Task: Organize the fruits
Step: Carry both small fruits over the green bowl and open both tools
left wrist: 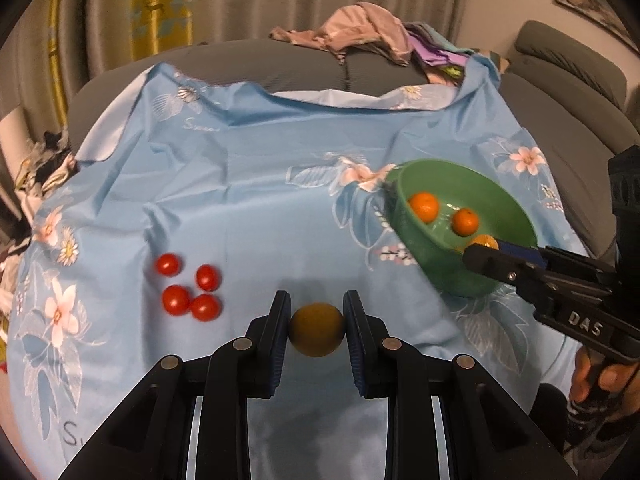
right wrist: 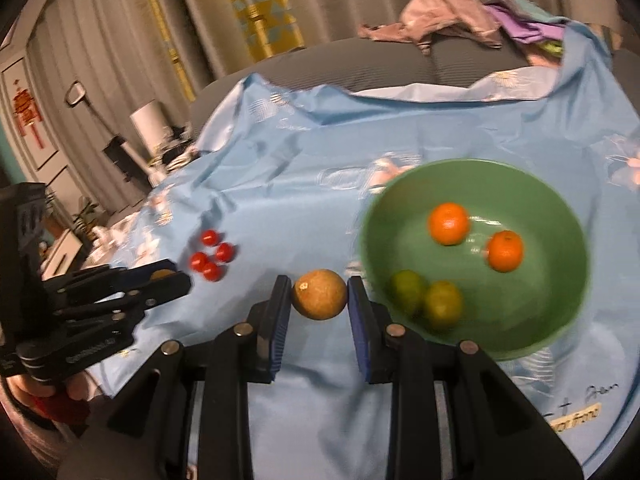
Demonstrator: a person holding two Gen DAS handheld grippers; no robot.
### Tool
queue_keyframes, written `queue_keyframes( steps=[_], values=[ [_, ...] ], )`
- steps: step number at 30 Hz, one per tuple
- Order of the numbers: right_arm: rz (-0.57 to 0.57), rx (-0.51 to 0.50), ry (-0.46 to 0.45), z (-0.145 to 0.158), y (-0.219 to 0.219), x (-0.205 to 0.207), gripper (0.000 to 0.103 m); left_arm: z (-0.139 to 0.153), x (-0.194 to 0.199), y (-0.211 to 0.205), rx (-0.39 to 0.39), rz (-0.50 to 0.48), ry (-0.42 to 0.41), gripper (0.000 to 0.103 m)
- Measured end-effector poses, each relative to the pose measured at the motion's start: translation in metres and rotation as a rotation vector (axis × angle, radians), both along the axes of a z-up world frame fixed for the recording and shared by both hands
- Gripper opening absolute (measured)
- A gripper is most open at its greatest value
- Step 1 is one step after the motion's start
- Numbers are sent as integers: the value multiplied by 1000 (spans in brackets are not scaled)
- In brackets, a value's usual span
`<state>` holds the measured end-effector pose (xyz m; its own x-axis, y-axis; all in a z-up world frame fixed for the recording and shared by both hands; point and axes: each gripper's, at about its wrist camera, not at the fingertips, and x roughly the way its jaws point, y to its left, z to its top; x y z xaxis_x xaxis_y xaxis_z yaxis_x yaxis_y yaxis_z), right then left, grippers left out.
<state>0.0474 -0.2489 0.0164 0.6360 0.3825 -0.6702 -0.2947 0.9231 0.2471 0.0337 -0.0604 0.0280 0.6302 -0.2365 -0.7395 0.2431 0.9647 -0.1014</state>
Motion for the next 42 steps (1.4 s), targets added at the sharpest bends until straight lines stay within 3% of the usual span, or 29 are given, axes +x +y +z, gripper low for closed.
queue_keyframes(
  steps=[14,20,30,32,34,42],
  values=[
    [-174,-12,-5,-13,-61,10,30,4,41,-96,-29,-281,-54,27],
    [-200,-9,14,-22,-75,15,30,-11,55,-125,-27,-331,-27,27],
    [-202,2,23,-29,-82,16,33,-27,60,-132,7,-325,-2,27],
    [-208,25,27,-28,-86,15,36,-24,59,-129,3,-320,-8,35],
    [-219,33,24,-26,-90,13,37,-18,54,-122,-17,-308,-26,50],
    [-269,42,2,-13,-103,1,41,-16,23,-63,-21,-202,-39,50]
  ],
)
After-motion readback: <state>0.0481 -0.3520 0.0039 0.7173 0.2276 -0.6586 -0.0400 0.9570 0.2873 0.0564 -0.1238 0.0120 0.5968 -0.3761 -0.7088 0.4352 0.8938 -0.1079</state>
